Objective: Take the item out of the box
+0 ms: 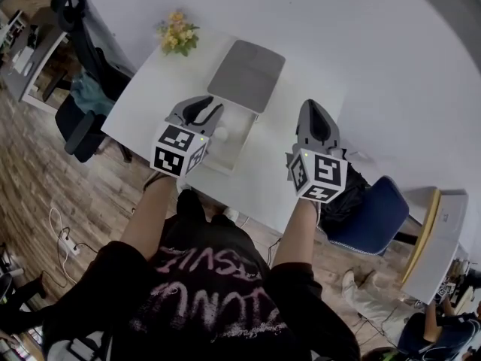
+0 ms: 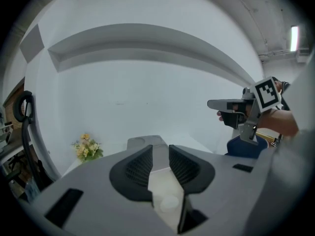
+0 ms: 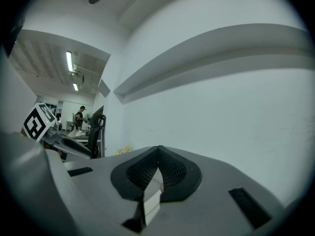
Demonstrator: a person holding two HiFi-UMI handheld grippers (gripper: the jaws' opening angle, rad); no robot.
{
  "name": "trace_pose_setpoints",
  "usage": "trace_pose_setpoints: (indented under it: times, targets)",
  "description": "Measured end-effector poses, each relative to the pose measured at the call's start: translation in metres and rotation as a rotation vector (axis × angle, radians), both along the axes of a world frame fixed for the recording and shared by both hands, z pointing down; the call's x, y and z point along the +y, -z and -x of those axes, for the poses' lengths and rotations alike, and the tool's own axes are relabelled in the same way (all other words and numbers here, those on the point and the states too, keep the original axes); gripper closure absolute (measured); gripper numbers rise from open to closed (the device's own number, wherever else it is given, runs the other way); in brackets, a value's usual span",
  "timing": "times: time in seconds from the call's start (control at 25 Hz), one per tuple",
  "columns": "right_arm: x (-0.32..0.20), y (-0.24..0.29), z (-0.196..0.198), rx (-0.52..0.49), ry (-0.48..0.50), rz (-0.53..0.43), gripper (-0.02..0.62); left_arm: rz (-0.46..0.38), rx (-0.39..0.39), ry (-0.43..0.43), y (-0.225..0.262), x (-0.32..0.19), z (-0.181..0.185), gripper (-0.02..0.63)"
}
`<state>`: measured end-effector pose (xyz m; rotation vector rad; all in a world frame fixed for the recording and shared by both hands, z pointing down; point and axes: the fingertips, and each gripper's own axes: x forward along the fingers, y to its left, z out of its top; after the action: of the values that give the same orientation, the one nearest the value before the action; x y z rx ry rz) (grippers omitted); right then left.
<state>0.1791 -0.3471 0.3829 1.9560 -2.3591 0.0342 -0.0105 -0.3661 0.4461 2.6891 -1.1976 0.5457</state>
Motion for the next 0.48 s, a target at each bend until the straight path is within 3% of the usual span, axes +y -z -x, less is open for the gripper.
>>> trace_pose_setpoints:
  times: [0.48]
  targets:
    - [0.001,-0.014,-0.009,0.018,-0.013,0.028,0.585,0.290,-0.188,-0.048,-0.103,0.006,-0.014,0.459]
